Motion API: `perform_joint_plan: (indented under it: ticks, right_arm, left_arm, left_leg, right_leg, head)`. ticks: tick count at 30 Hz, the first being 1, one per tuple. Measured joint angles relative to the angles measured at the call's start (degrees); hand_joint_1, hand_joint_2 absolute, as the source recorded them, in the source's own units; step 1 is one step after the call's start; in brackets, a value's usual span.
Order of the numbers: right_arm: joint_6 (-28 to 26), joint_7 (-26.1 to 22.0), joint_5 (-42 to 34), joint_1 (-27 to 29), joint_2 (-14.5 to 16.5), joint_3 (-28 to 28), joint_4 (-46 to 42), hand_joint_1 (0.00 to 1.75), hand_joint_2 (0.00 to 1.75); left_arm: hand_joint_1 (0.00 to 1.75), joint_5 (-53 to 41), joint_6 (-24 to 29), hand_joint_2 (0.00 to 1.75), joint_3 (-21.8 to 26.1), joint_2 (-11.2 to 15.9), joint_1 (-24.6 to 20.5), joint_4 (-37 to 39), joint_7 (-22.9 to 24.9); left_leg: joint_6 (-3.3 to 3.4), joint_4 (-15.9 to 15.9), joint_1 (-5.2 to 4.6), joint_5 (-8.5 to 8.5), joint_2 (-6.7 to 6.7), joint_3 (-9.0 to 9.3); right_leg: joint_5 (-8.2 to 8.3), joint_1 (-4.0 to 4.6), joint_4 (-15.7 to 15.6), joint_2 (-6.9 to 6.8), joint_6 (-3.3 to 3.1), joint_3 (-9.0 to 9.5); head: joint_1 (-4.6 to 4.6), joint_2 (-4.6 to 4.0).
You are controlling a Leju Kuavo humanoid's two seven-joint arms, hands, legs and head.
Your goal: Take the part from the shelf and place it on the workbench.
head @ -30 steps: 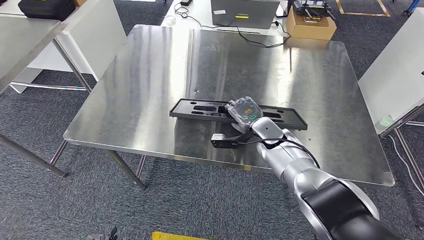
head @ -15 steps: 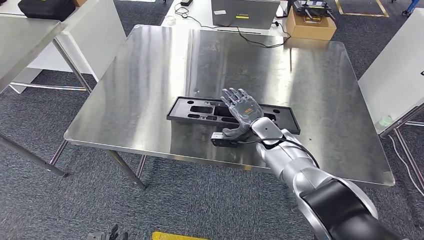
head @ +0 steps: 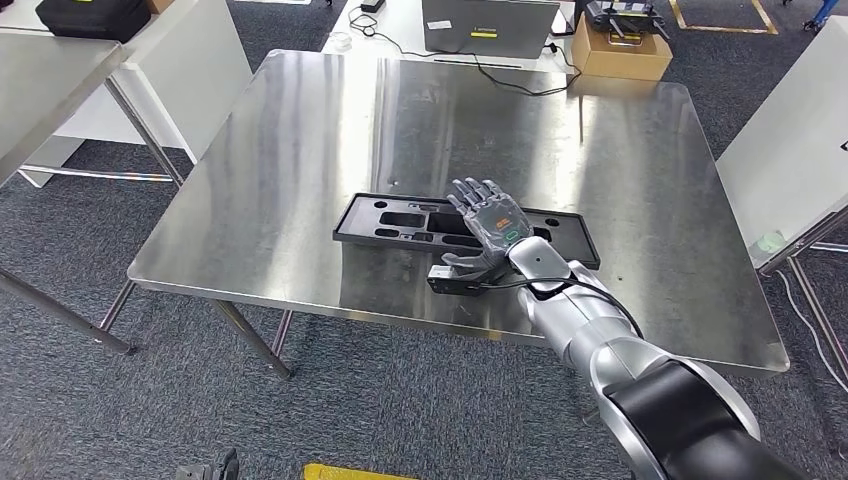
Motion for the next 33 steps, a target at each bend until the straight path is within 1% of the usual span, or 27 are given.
perform_joint_plan:
  ticks: [4, 7, 8, 10, 12, 14, 15, 16, 18, 20, 21, 23, 25, 29, 33]
  right_arm:
    - [0.2, -0.2, -0.1, 0.0, 0.0, -0.1, -0.1, 0.0, 0.0]
    - [-0.5, -1.6, -0.9, 0.6, -0.1, -1.3, -1.2, 0.0, 0.0]
    - [-1.6, -2.2, -1.4, 1.1, -0.1, -2.0, -2.2, 0.0, 0.0]
    - [-5.4, -3.8, -3.3, 3.1, -0.3, -4.0, -6.6, 0.0, 0.0]
    - [-8.9, -5.9, -6.9, 7.1, -0.4, -6.9, -15.7, 0.0, 0.0]
    - [-10.4, -8.4, -11.9, 12.7, -0.8, -10.0, -27.7, 0.0, 0.0]
    - [-11.0, -10.2, -15.6, 15.9, -1.1, -11.4, -34.2, 0.0, 0.0]
    - [-11.7, -12.6, -20.3, 19.2, -1.4, -12.8, -40.5, 0.0, 0.0]
    - [-12.7, -19.0, -31.8, 26.1, -2.3, -15.5, -52.8, 0.0, 0.0]
    - [-13.1, -26.1, -41.9, 33.1, -2.9, -17.8, -62.8, 0.0, 0.0]
    - [-13.2, -29.2, -45.3, 36.5, -3.0, -18.7, -66.7, 0.0, 0.0]
    - [-13.2, -33.3, -48.5, 42.4, -2.9, -19.6, -72.3, 0.0, 0.0]
    - [-13.2, -35.2, -49.4, 46.7, -2.5, -19.7, -76.0, 0.0, 0.0]
    - [-11.4, -35.5, -53.0, 51.0, -2.1, -20.0, -80.0, 0.0, 0.0]
    - [-7.8, -35.9, -57.3, 54.1, -2.0, -20.6, -82.6, 0.0, 0.0]
  left_arm:
    - [0.0, 0.0, -0.1, 0.0, 0.0, 0.0, 0.0, 0.0, 0.0]
    - [0.0, 0.1, -0.3, 0.0, 0.0, 0.0, 0.0, 0.0, 0.0]
    - [0.0, 0.3, -0.3, 0.0, 0.0, 0.0, 0.0, 0.0, -0.1]
    - [0.0, 0.6, 0.2, 0.0, 0.1, 0.0, 0.1, 0.0, -0.1]
    - [0.0, 0.8, 1.1, 0.0, 0.3, 0.0, 0.3, 0.0, -0.2]
    - [0.0, 1.2, 1.7, 0.0, 0.6, 0.1, 0.7, 0.0, -0.3]
    - [0.0, 1.7, 1.9, 0.0, 0.9, 0.1, 1.0, -0.2, -0.4]
    - [0.0, 2.4, 1.9, 0.0, 1.2, 0.1, 1.5, -0.6, -0.5]
    - [0.0, 4.1, 1.9, 0.0, 2.0, 0.2, 2.7, -2.0, -0.5]
    - [0.0, 6.0, 2.0, 0.0, 2.9, 0.2, 4.4, -4.8, -0.5]
    - [0.0, 6.9, 2.1, 0.0, 3.3, 0.1, 5.3, -6.4, -0.5]
    - [0.0, 8.0, 2.7, 0.0, 4.3, -0.1, 7.1, -10.3, -0.5]
    - [0.0, 8.3, 3.4, 0.0, 5.2, -0.4, 8.7, -14.2, -0.5]
    - [0.0, 7.7, 4.6, 0.0, 7.1, -1.1, 11.1, -19.7, -0.5]
    - [0.0, 6.4, 4.9, 0.0, 9.3, -1.5, 12.4, -21.4, -0.5]
  left_leg:
    - [0.0, 0.0, 0.0, 0.0, 0.0, 0.0]
    - [0.0, 0.0, 0.0, 0.0, 0.0, -0.01]
    - [0.0, 0.0, 0.0, 0.0, 0.0, -0.01]
    - [0.0, 0.0, 0.0, 0.0, -0.01, -0.01]
    - [0.03, 0.0, 0.01, -0.03, -0.04, 0.0]
    - [0.1, 0.0, 0.01, -0.09, -0.14, 0.02]
    - [0.13, 0.0, 0.0, -0.13, -0.23, 0.06]
    - [0.17, 0.0, 0.0, -0.19, -0.31, 0.09]
    - [0.2, 0.0, -0.01, -0.34, -0.42, 0.17]
    - [0.23, 0.0, -0.01, -0.5, -0.37, 0.23]
    - [0.23, -0.1, -0.01, -0.59, -0.32, 0.26]
    - [0.24, -0.1, -0.01, -0.75, -0.14, 0.33]
    - [0.28, -0.1, -0.02, -0.83, -0.02, 0.39]
    - [0.3, -0.1, -0.11, -0.86, -0.02, 0.53]
    - [0.33, -0.1, -0.14, -0.88, -0.02, 0.61]
  right_leg:
    - [0.0, 0.0, 0.0, 0.0, 0.0, 0.0]
    - [0.0, 0.0, 0.0, 0.0, 0.0, 0.01]
    - [0.0, 0.0, 0.0, 0.0, 0.0, 0.01]
    - [0.0, 0.0, 0.0, -0.01, 0.0, 0.02]
    - [-0.02, 0.0, 0.0, -0.02, 0.01, 0.03]
    - [-0.08, 0.02, 0.0, -0.06, 0.07, 0.03]
    - [-0.14, 0.05, 0.0, -0.12, 0.14, 0.03]
    - [-0.22, 0.08, 0.0, -0.19, 0.22, 0.05]
    - [-0.36, 0.14, -0.1, -0.31, 0.33, 0.14]
    - [-0.46, 0.15, -0.1, -0.29, 0.39, 0.26]
    - [-0.5, 0.15, -0.1, -0.25, 0.41, 0.31]
    - [-0.56, 0.14, -0.1, -0.12, 0.4, 0.39]
    - [-0.59, 0.14, -0.1, -0.03, 0.38, 0.41]
    - [-0.63, 0.15, -0.1, -0.01, 0.37, 0.45]
    - [-0.65, 0.14, -0.1, -0.02, 0.39, 0.59]
  head:
    - [0.0, 0.0]
    - [0.0, 0.0]
    - [0.0, 0.0]
    - [-0.01, 0.0]
    - [-0.01, 0.0]
    - [-0.01, 0.0]
    - [-0.01, 0.0]
    - [-0.01, 0.0]
    - [0.0, 0.0]
    - [0.01, 0.0]
    - [0.02, 0.0]
    - [0.03, 0.0]
    - [0.01, 0.0]
    - [0.01, 0.0]
    - [0.01, 0.0]
